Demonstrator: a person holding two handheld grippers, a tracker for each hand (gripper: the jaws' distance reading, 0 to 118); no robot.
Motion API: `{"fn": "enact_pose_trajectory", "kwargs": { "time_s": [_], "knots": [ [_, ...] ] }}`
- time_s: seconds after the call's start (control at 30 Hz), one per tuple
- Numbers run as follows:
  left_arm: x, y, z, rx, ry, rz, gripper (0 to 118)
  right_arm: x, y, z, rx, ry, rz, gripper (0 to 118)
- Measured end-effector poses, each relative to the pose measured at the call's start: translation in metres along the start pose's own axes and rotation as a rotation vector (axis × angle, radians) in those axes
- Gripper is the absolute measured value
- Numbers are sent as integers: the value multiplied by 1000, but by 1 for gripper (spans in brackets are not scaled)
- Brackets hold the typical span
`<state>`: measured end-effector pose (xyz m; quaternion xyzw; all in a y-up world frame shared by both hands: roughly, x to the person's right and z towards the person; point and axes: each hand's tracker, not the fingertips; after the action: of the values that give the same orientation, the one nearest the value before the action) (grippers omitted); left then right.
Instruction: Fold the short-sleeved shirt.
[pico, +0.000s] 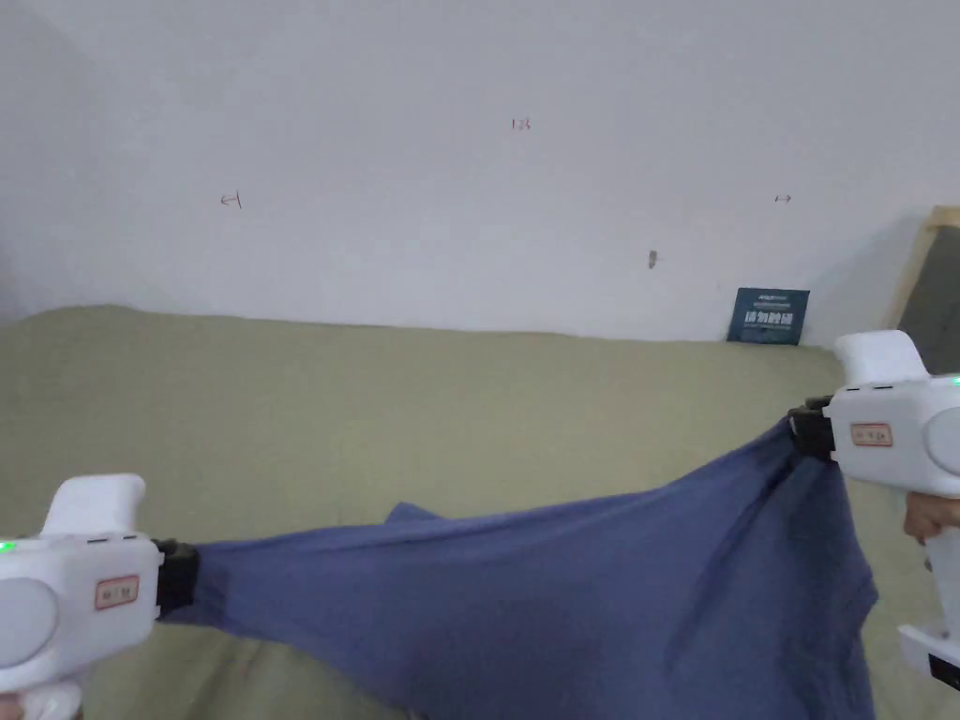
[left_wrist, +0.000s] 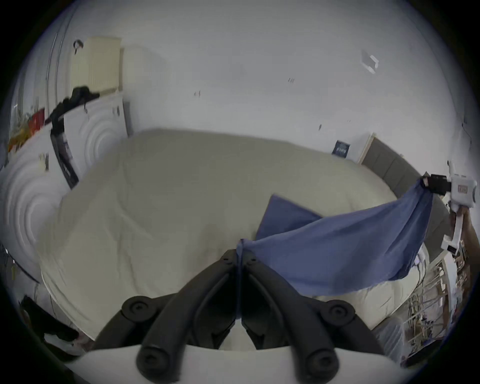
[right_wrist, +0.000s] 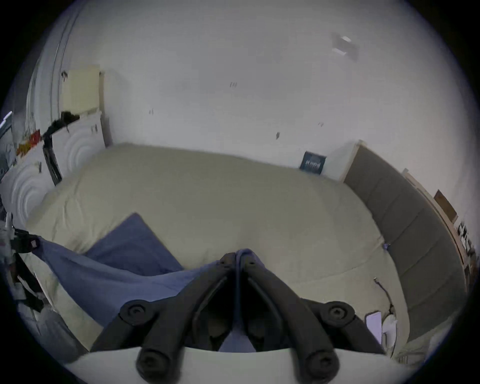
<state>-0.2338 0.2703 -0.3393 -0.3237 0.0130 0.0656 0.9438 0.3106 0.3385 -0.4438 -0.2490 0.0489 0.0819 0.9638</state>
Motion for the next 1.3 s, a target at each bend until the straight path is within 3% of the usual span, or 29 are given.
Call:
{"fn": "enact_pose_trajectory", "kwargs": {
  "time_s": [0.27,0.53,1.07,1.17,1.3],
  "knots": [
    [37,113,21,126,41,-56,2,33,45,68,142,-96,-73,3],
    [65,207,24,194,106,-89,2,44,102,76,215,-159,-96,3],
    [80,342,-23,265,233,-85,2,48,253,-21,280,-234,-113,3],
    [83,371,-33,294,226,-77,2,49,280,-38,305,-260,-62,3],
    [90,406,-59,317,271,-108,2,49,311,-61,343,-273,-84,3]
  ]
}}
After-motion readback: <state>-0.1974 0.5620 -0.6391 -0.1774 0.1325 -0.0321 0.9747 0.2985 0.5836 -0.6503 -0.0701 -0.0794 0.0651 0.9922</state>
